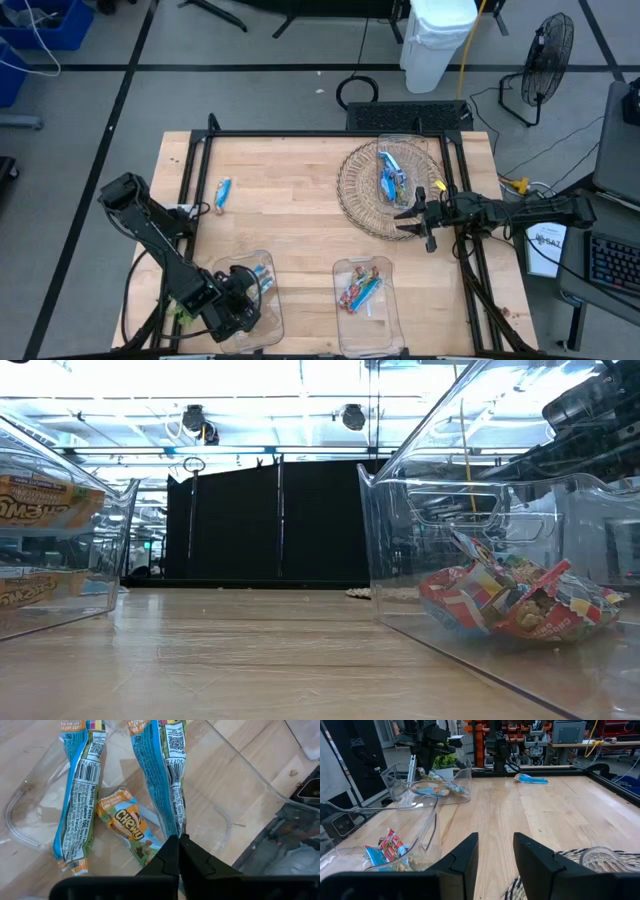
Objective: Pick and place Granola Bars by type
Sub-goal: Put the orange granola bar into the bottom left transparent bin
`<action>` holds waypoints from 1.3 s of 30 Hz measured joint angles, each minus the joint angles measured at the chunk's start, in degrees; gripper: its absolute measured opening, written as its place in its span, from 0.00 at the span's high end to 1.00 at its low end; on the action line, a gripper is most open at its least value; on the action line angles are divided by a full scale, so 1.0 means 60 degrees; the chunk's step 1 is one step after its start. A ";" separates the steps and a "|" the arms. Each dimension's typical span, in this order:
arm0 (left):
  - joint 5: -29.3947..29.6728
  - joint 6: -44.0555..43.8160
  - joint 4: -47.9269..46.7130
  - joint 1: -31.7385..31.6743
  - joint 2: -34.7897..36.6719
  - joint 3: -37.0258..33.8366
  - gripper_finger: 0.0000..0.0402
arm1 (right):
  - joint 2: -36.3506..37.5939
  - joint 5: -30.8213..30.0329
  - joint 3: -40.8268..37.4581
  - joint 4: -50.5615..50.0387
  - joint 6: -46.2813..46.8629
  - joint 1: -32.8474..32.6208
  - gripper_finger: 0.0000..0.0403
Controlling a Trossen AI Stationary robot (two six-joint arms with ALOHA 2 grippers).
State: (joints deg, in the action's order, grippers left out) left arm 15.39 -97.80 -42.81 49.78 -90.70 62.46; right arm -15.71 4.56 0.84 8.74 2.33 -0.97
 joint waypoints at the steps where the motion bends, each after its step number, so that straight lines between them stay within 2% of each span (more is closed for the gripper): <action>1: 0.0017 -0.0003 0.0000 0.0000 0.0000 0.0000 0.97 | -0.0002 0.0003 0.0000 0.0003 -0.0001 0.0003 0.72; 13: 0.0206 0.0093 -0.0036 -0.0195 0.0000 0.0000 0.80 | -0.0002 0.0001 0.0000 0.0003 -0.0001 0.0001 0.72; 17: 0.0450 0.1543 -0.0084 -0.0364 0.0100 -0.0004 0.76 | 0.0001 0.0001 0.0000 0.0003 -0.0001 0.0003 0.72; 19: 0.1191 0.2685 -0.0120 -0.0472 0.0166 -0.0004 0.76 | -0.0002 0.0003 0.0000 0.0003 0.0000 0.0003 0.72; 25: 0.4202 0.6124 -0.0312 -0.0758 0.0749 -0.0011 0.76 | -0.0002 0.0003 0.0000 0.0002 -0.0001 0.0001 0.72; 27: 0.5606 0.6652 -0.0717 -0.0754 0.1049 -0.0011 0.76 | 0.0000 0.0000 0.0000 0.0003 -0.0001 0.0000 0.72; 29: 0.6469 0.6582 -0.1322 -0.0754 0.1466 -0.0136 0.76 | -0.0002 0.0003 0.0000 0.0000 -0.0001 0.0000 0.72; 34: 0.6914 0.5832 -0.1616 -0.1033 0.3036 -0.1610 0.76 | 0.0000 0.0001 0.0000 0.0001 0.0000 0.0003 0.72; 39: 0.7111 0.6358 0.0111 -0.1655 0.5105 -0.3918 0.76 | -0.0003 0.0003 0.0000 -0.0001 0.0000 0.0003 0.72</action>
State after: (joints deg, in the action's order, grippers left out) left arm 58.06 -59.65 -42.14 39.85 -60.07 38.95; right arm -15.73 4.58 0.84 8.73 2.33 -0.95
